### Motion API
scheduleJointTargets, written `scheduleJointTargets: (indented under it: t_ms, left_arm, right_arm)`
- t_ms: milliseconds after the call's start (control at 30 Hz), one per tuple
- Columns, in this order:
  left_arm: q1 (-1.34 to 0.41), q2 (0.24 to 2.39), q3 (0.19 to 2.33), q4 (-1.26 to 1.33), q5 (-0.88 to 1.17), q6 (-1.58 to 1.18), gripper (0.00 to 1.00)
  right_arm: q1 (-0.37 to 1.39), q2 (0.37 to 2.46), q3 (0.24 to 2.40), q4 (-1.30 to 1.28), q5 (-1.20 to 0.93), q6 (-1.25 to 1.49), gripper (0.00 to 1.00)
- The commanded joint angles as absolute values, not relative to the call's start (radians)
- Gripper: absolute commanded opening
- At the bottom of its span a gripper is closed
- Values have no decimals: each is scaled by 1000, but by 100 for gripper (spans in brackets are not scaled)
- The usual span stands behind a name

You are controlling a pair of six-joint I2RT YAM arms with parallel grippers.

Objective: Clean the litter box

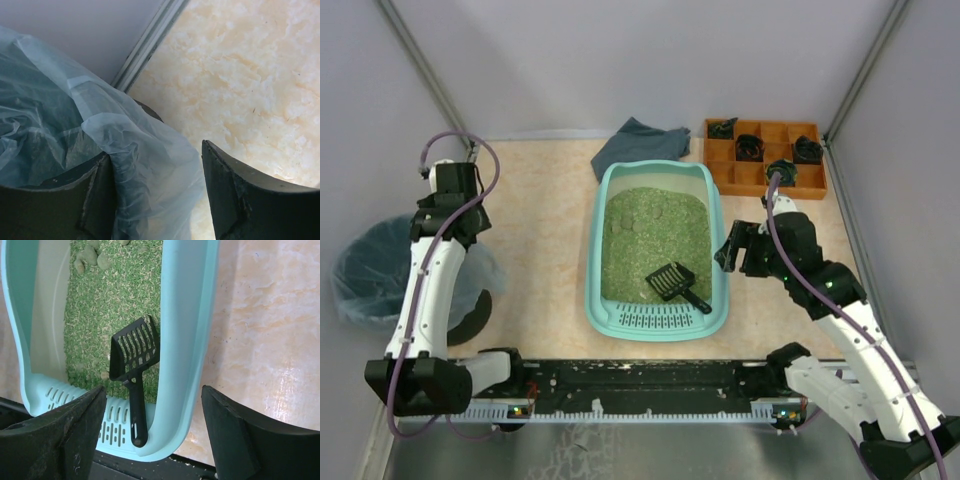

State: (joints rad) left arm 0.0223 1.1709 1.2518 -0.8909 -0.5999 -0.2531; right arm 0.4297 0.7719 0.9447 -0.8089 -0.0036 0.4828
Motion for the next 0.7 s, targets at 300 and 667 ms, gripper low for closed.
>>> scheduleJointTargets:
  t_ms: [300,667]
  left_arm:
    - [91,1205,1193,-787,-433,-228,34]
    - [89,1143,1148,-738,-182,-135,4]
  right_arm:
    - [434,728,986,-806,-16,477,76]
    - [434,703,973,-809,-9,484,76]
